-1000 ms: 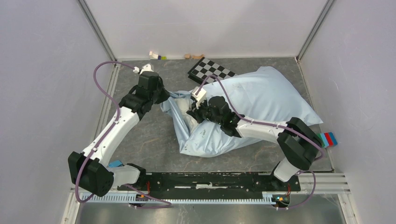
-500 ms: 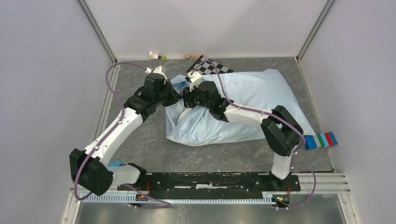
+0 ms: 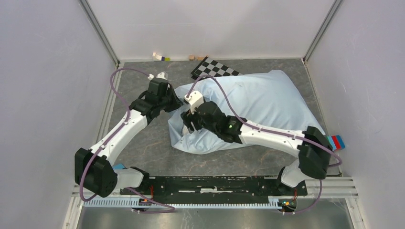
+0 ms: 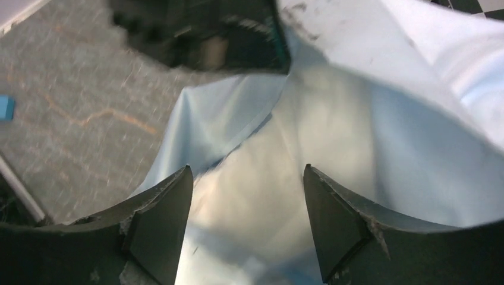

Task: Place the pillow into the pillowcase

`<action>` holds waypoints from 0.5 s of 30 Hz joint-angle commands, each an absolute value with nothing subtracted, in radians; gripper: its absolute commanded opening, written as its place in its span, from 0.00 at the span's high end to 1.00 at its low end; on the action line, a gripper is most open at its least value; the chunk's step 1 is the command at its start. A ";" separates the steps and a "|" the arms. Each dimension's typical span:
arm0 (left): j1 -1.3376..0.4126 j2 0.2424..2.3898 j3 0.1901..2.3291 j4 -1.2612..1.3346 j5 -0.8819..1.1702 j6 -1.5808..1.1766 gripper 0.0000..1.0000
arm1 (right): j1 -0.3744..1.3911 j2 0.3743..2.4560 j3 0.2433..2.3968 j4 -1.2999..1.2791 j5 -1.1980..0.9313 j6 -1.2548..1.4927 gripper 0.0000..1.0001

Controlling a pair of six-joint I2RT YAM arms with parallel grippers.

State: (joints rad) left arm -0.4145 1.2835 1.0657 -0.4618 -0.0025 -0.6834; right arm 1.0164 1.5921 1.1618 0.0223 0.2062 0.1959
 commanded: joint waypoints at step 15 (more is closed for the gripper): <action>-0.414 1.207 0.921 -0.422 0.070 -0.752 0.98 | 0.702 1.230 1.048 -0.373 0.721 0.303 0.02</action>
State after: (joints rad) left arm -0.4145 1.2667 0.9428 -0.4381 0.0326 -0.7174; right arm 0.7654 1.1725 1.0725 -0.3256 0.7136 0.2943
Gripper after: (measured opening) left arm 0.034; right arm 0.979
